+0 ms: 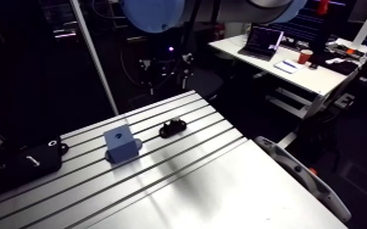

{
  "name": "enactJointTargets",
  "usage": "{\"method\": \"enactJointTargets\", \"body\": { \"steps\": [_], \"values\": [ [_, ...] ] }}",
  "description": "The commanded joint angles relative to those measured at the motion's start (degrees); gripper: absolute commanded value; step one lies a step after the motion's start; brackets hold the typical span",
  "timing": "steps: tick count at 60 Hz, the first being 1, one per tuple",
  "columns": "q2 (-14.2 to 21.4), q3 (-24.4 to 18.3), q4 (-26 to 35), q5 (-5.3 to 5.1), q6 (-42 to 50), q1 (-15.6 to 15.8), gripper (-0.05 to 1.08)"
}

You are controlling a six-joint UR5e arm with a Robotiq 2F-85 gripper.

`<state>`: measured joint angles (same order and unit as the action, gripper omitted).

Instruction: Pick up the M10 bolt and insert it into the hex recess until seated.

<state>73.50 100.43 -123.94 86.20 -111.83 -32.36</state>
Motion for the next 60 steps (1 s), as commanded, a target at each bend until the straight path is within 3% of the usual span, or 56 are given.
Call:
{"method": "enactJointTargets", "body": {
  "steps": [1, 21, 29, 37, 60],
  "values": [
    [-1.7, 0.1, -1.7, -0.12, -0.1, -0.9, 0.01],
    [-3.8, 0.5, -2.8, -0.29, -1.7, -1.7, 0.01],
    [-4.0, 0.9, -3.3, -1.23, -1.8, -2.4, 0.02],
    [-4.1, 1.3, -3.4, -1.36, -1.8, -2.5, 0.03],
    [-5.8, 1.9, -4.4, -1.35, -2.7, -2.9, 0.20]
  ]
}}
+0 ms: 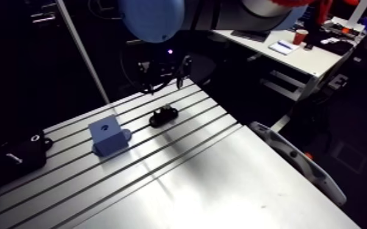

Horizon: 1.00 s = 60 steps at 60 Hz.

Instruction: Pick up the M10 bolt and insert it into the hex recess until seated.

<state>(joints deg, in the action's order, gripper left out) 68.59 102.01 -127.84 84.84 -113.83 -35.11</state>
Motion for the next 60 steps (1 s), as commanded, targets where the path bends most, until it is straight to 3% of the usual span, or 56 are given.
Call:
{"method": "enactJointTargets", "body": {
  "steps": [1, 19, 60],
  "values": [
    [-0.9, 0.3, -0.5, 0.01, -0.7, -0.1, 0.20],
    [-1.3, 0.8, -1.6, 0.01, -1.1, -0.1, 0.33],
    [-2.3, 1.7, -2.4, 0.19, -0.9, -0.5, 0.43]
  ]
}}
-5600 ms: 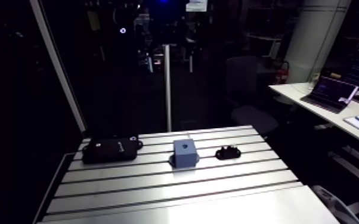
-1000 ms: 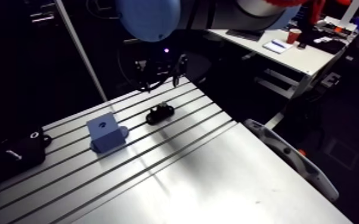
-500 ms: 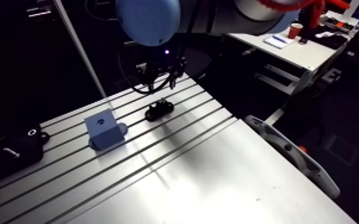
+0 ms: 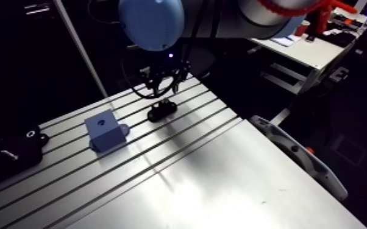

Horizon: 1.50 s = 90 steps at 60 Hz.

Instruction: Pick up the M10 bolt and insert it into the hex recess until seated.

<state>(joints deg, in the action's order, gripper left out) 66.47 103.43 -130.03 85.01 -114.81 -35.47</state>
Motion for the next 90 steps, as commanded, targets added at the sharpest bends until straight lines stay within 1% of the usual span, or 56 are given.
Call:
{"method": "enactJointTargets", "body": {
  "steps": [1, 38, 90],
  "values": [
    [-0.2, 0.3, -0.2, 0.02, 0.1, -0.1, 0.43],
    [-0.4, 1.1, -0.3, 0.27, 0.1, 0.1, 0.47],
    [-0.5, 0.9, -0.3, 0.46, 0.1, 0.2, 0.52]
  ]
}}
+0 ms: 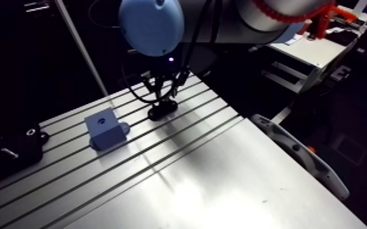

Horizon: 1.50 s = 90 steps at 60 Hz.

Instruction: Pick up the M10 bolt and insert it into the hex recess until seated.

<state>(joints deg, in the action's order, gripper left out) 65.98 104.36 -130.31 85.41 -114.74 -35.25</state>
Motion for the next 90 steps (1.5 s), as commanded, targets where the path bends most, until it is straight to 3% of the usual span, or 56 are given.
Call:
{"method": "enactJointTargets", "body": {
  "steps": [1, 14, 90],
  "values": [
    [-0.1, -0.1, 0.0, 0.06, 0.0, 0.0, 0.52],
    [-0.5, 0.0, 0.0, 0.58, 0.0, 0.1, 0.52],
    [-1.0, 0.0, -1.2, 0.66, 0.0, 0.6, 0.56]
  ]
}}
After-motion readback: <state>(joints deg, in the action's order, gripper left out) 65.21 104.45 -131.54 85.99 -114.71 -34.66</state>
